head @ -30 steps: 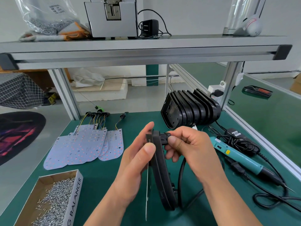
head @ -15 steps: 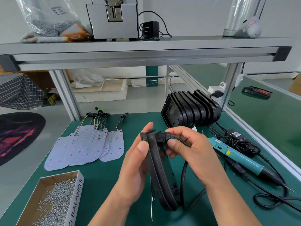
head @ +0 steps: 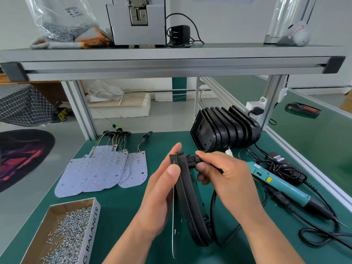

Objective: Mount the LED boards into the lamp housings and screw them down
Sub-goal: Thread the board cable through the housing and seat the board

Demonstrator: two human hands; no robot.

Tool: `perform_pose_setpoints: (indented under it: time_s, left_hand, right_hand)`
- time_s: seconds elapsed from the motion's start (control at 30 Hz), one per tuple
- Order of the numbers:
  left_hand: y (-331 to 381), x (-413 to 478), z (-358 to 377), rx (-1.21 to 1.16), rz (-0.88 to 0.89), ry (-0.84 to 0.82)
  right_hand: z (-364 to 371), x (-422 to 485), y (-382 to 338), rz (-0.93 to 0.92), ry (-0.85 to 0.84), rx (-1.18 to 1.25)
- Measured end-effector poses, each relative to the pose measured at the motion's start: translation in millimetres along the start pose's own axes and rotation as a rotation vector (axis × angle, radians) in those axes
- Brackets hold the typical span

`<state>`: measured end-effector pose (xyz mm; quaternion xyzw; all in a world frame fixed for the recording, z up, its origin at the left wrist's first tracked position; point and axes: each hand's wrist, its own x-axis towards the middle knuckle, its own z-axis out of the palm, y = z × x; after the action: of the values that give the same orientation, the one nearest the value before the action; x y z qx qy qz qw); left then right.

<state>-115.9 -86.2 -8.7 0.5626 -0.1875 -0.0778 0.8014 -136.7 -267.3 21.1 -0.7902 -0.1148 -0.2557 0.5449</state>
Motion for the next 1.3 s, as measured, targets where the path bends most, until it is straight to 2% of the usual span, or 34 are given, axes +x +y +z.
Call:
perform_pose_setpoints:
  time_s: [0.17, 0.27, 0.37, 0.47, 0.63, 0.7, 0.77, 0.83, 1.03, 1.3]
  left_hand:
    - [1.7, -1.1, 3.0, -0.092, -0.047, -0.004]
    - [2.3, -1.5, 9.5, -0.127, -0.055, 0.0]
    - [3.2, -2.6, 10.7, -0.175, -0.071, 0.009]
    - [3.9, -2.4, 8.5, -0.181, -0.086, 0.007]
    - [5.3, -2.1, 11.4, -0.235, -0.104, -0.023]
    - [9.4, -1.7, 11.6, -0.305, -0.118, -0.016]
    - [13.5, -1.8, 11.8, -0.303, -0.134, 0.037]
    - [13.2, -1.7, 11.1, -0.225, -0.171, 0.022]
    - [9.1, -0.7, 3.5, -0.177, -0.248, -0.039]
    - [14.1, -2.7, -0.9, -0.16, -0.275, -0.105]
  right_hand:
    - [-8.8, 1.3, 2.1, 0.102, -0.102, 0.09]
    - [-5.7, 0.7, 3.1, 0.167, -0.065, 0.169]
    - [10.0, -6.2, 0.7, 0.079, 0.07, 0.024]
    - [14.4, -3.1, 2.0, 0.023, 0.069, -0.107]
    - [2.4, 0.0, 1.3, 0.128, -0.021, 0.027]
    - [3.1, 1.4, 1.8, 0.204, -0.094, 0.181]
    - [1.9, 2.6, 3.4, 0.261, -0.087, 0.319]
    - [1.5, 2.4, 4.9, 0.29, -0.054, 0.353]
    - [2.6, 0.5, 7.6, 0.258, -0.005, 0.153]
    - [-9.4, 3.5, 0.9, 0.256, -0.092, 0.088]
